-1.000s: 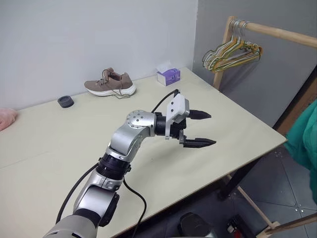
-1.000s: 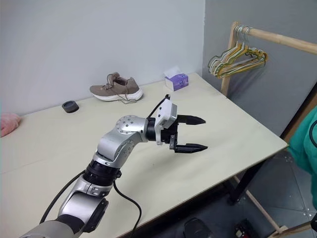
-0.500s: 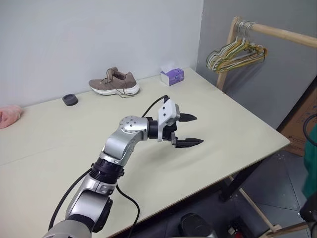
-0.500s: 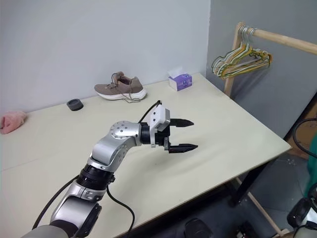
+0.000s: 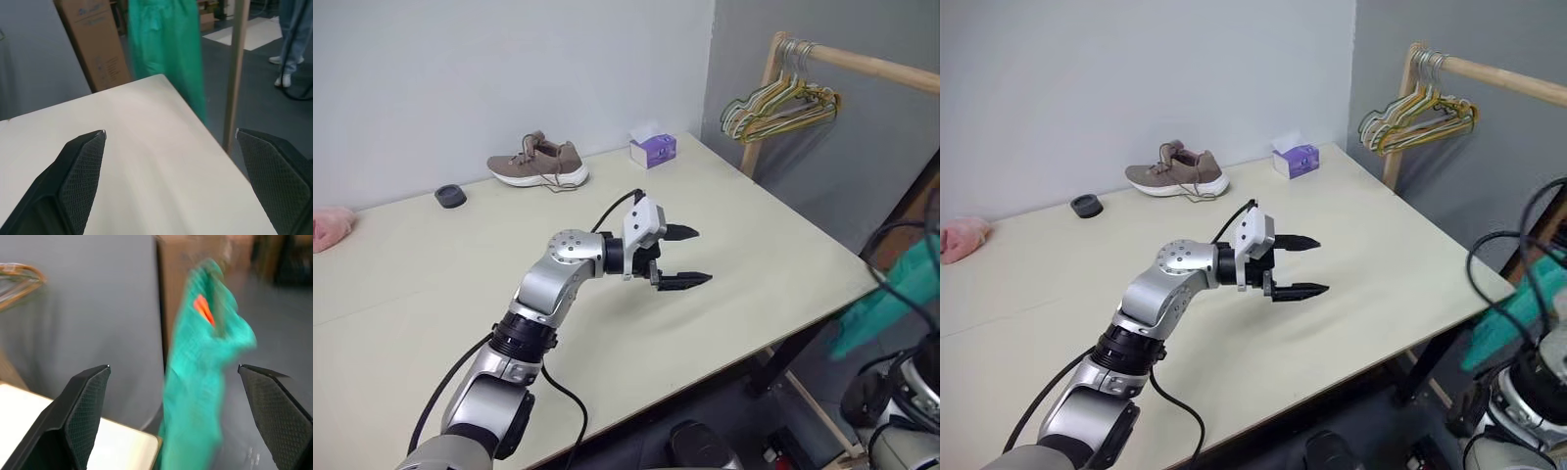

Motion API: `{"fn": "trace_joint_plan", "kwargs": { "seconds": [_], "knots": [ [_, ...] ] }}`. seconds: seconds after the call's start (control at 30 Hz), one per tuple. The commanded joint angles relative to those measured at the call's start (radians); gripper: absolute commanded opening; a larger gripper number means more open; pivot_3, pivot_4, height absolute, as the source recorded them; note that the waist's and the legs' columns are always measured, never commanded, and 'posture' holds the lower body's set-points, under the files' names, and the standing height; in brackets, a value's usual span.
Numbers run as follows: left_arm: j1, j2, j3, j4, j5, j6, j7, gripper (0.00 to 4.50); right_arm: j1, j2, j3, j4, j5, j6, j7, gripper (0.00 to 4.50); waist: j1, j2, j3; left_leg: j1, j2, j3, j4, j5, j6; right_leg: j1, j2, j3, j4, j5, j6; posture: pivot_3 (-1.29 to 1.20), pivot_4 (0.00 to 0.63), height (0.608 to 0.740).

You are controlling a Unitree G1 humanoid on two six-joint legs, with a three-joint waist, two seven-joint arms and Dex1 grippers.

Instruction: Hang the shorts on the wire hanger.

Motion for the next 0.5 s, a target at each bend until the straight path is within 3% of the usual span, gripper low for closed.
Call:
{"fn": "trace_joint_plan", "kwargs": {
  "seconds": [0.03,0.23,0.33,0.5],
  "knots": [
    [-0.006,0.01,0.086,0.045,0.068,-0.014,0.16,4.5,0.058,0.01,0.194,-0.093,0.049,-0.225,0.1,4.46,-0.005,0.0,0.0,0.0,0.0,0.0,0.0,0.0,0.0,0.0,0.0,0.0,0.0,0.0,0.0,-0.41,0.0,0.74],
    [0.064,0.04,0.241,0.042,0.141,0.015,0.441,4.5,0.176,0.066,0.431,0.037,0.088,-0.58,0.268,4.46,0.001,-0.01,0.002,-0.001,0.003,-0.003,0.0,0.0,0.0,-0.001,0.0,-0.003,0.0,0.0,0.0,-0.37,0.0,0.74],
    [0.12,0.055,0.305,0.023,0.152,0.015,0.522,4.5,0.211,0.082,0.492,0.138,0.088,-0.742,0.333,4.46,0.027,-0.018,-0.002,-0.002,0.004,-0.006,-0.001,0.0,0.0,-0.002,-0.001,-0.006,0.0,0.0,0.0,-0.33,0.0,0.74],
    [0.215,0.031,0.455,0.002,0.166,0.034,0.74,4.5,0.233,0.146,0.568,0.326,0.116,-0.945,0.42,4.46,0.076,-0.019,-0.002,-0.01,0.002,-0.006,0.002,-0.002,-0.002,-0.01,-0.004,-0.005,0.002,0.001,0.0,-0.25,0.0,0.74]
  ]
}}
